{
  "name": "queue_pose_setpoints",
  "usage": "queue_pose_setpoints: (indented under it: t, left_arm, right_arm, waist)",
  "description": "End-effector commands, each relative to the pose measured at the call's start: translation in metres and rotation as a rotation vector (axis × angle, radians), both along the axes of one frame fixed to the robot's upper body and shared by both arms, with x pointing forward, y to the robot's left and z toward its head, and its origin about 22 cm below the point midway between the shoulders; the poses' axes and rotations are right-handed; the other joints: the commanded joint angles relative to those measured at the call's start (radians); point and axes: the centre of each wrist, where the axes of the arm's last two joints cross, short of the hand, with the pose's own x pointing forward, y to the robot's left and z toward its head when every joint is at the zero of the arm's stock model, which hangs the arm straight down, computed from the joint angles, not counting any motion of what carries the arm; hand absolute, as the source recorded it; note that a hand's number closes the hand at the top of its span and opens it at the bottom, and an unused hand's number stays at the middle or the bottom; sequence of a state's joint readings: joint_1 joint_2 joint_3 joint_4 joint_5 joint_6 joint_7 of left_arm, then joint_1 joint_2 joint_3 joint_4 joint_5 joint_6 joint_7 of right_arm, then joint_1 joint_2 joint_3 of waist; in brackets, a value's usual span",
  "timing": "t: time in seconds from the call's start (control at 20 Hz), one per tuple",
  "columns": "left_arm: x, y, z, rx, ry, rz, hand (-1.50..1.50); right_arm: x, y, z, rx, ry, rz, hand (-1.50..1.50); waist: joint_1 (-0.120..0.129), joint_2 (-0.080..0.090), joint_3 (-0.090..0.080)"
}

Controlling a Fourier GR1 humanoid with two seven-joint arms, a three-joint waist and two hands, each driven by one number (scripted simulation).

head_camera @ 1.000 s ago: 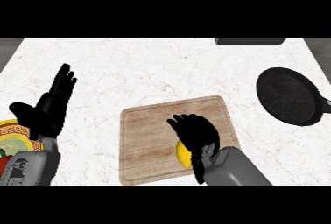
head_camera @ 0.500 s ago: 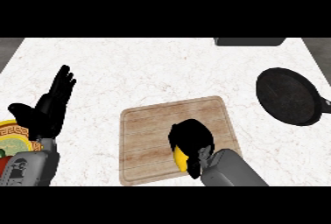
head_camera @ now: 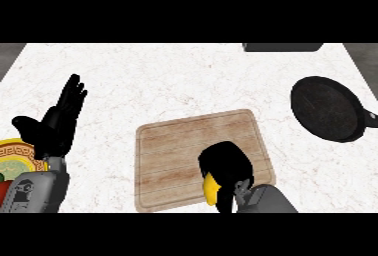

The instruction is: Pick the lemon from the cutting board and place it in the pan

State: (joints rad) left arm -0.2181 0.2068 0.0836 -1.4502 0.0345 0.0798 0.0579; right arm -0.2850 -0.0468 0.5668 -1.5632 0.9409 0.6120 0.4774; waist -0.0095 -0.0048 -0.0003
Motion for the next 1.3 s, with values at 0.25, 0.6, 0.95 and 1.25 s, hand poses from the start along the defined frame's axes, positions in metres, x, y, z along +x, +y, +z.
queue_pose_setpoints:
  t: [0.25, 0.6, 0.95, 1.25]
  left_arm:
    - [-0.005, -0.003, -0.003, 0.01, -0.001, 0.024, 0.0]
    - [-0.006, 0.001, -0.001, 0.007, -0.002, -0.001, 0.0]
    - [0.002, -0.009, 0.004, 0.001, -0.006, 0.002, 0.0]
    - [0.0, -0.011, -0.004, 0.004, -0.016, -0.013, 0.0]
  right_arm:
    - [-0.059, -0.023, 0.033, 0.153, -0.438, -0.258, 1.5]
    - [-0.075, -0.043, 0.09, 0.322, -0.634, -0.411, 1.5]
    - [-0.044, -0.092, 0.112, 0.515, -0.719, -0.571, 1.5]
    - [0.0, -0.149, 0.099, 0.661, -0.71, -0.692, 1.5]
  waist:
    - [-0.018, -0.008, 0.001]
    - [0.003, 0.002, 0.0]
    - [0.009, 0.008, 0.001]
    - [0.012, 0.01, 0.001]
